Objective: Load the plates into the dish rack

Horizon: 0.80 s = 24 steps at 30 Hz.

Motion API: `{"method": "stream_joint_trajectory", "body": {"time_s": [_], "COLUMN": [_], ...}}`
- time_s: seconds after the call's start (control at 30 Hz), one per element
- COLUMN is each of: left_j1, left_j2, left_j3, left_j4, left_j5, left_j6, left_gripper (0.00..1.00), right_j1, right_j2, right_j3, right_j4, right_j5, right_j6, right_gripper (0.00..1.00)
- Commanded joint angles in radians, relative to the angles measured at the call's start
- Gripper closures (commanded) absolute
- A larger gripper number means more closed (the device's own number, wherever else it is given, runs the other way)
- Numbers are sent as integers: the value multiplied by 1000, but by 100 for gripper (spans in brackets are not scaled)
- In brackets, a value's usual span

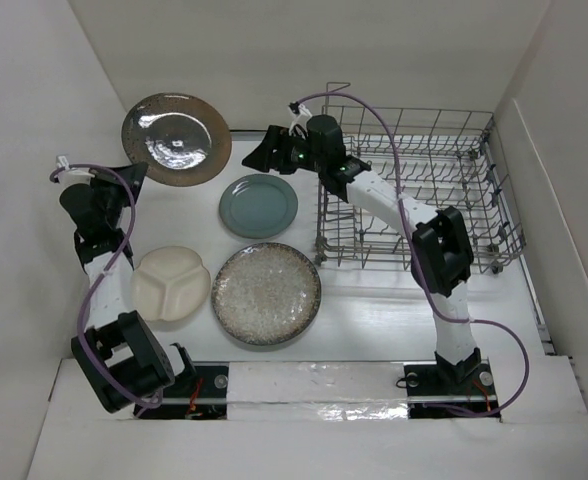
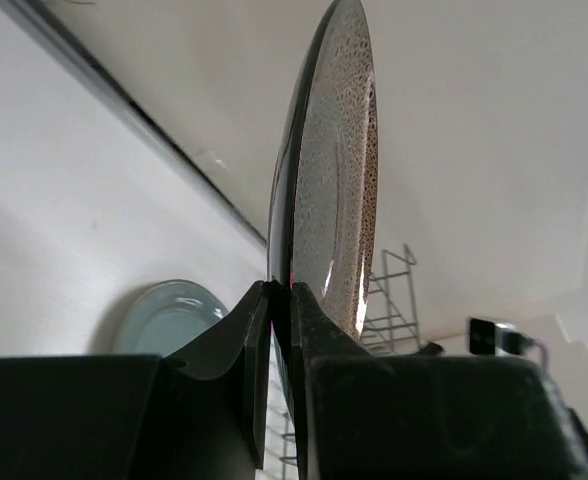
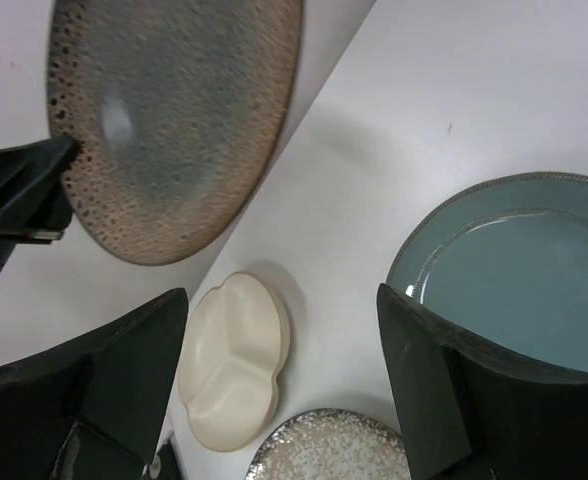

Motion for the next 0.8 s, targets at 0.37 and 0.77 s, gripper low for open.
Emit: {"method": "stream_joint_trajectory", "body": {"time_s": [0.37, 0.77], "left_j1": [-25, -25], "left_j2": [-183, -210], "left_j3": [-81, -103], "left_j4": [382, 442], "left_j5": [131, 183], "left_j6": [-215, -284], "left_gripper": [100, 100], "right_j1": [6, -3], "right_j2": [-14, -62], "right_j3": [-1, -20], "right_j4": [183, 220], "right_j5": [-196, -198], "right_j6": [58, 67], "right_gripper": [16, 18]}}
